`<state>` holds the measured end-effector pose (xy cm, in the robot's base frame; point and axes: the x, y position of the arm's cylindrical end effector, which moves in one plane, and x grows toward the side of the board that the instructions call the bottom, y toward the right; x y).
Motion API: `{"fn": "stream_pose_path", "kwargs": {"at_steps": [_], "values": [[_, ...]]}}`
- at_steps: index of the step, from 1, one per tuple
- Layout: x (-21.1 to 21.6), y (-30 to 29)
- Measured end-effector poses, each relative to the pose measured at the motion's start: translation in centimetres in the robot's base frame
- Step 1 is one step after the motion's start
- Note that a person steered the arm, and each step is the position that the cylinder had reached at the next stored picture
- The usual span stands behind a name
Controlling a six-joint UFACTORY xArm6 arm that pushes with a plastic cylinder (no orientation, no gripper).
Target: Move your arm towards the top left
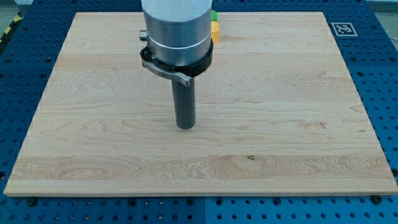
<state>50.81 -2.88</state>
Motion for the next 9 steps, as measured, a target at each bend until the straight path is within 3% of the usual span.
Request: {"fn": "stream_pose_path", "kwargs": {"at_steps": [5,6,7,9], "values": [[2.9,0.0],[1.3,1.2],[-4.4,0.7],[-12.9,-15.8]]}}
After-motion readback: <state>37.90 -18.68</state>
